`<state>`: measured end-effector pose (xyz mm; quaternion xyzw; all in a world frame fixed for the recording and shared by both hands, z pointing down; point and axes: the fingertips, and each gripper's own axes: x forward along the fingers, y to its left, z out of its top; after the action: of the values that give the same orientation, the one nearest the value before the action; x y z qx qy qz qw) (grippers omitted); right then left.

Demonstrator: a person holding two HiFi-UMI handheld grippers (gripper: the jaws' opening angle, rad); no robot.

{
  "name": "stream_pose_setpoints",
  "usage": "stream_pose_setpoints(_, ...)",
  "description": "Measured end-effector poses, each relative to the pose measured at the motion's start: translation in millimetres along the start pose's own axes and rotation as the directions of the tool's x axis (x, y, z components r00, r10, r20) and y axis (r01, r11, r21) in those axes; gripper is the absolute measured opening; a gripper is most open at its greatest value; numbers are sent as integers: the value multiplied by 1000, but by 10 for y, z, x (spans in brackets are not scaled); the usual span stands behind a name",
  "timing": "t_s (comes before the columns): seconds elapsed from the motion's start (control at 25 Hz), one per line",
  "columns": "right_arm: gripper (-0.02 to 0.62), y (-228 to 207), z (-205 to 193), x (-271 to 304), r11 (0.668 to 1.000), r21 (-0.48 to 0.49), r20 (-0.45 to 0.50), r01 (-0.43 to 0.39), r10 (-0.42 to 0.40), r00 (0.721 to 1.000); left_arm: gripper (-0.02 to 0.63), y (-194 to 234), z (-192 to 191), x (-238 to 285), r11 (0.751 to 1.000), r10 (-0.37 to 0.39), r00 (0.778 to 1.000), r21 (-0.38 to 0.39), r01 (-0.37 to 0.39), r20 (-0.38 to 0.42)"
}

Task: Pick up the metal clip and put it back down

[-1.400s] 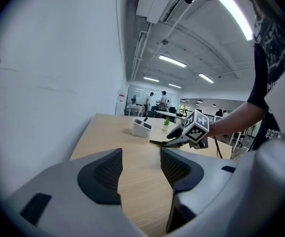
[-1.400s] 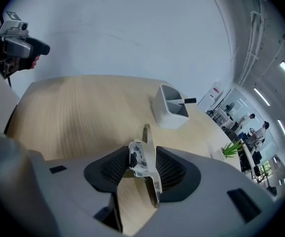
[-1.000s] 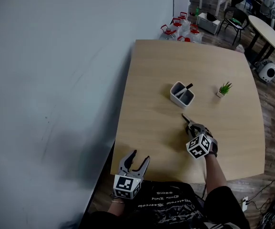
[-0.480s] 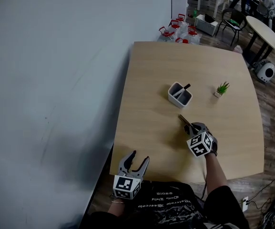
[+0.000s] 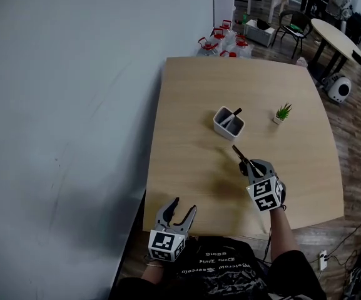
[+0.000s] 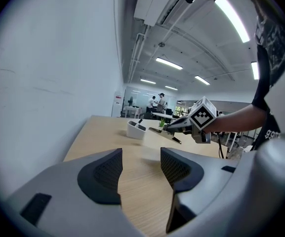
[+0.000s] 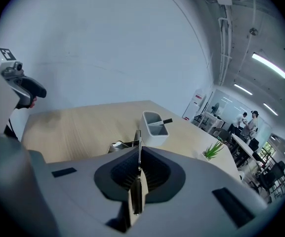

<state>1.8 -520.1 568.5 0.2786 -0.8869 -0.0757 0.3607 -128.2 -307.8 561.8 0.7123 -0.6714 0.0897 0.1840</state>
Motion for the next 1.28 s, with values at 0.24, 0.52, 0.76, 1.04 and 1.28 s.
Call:
stream_pose_setpoints(0.24,15,88,182,-437,997,52,76,57,-61,995,247,-108,13,4,998,-63,998,18,63,18)
stream_pose_setpoints(0.52,15,265,180,-947,968,216,136,124,-155,978,247,-222,43,-35,990,-132,990,47,130,41)
stream_pose_setpoints(0.76,15,496,22,-1330,922,331,145,201,-261,954,247,-287,72,-114,980,-187,981,78,182,57)
stream_pose_setpoints(1.04,15,873,-211,-1612,883,385,122,270,-339,933,247,-349,30,-151,966,-244,968,100,238,52)
stream_pose_setpoints(1.28,15,1058,-279,-1650,871,411,103,268,-336,936,247,-368,52,-124,957,-276,960,110,268,58)
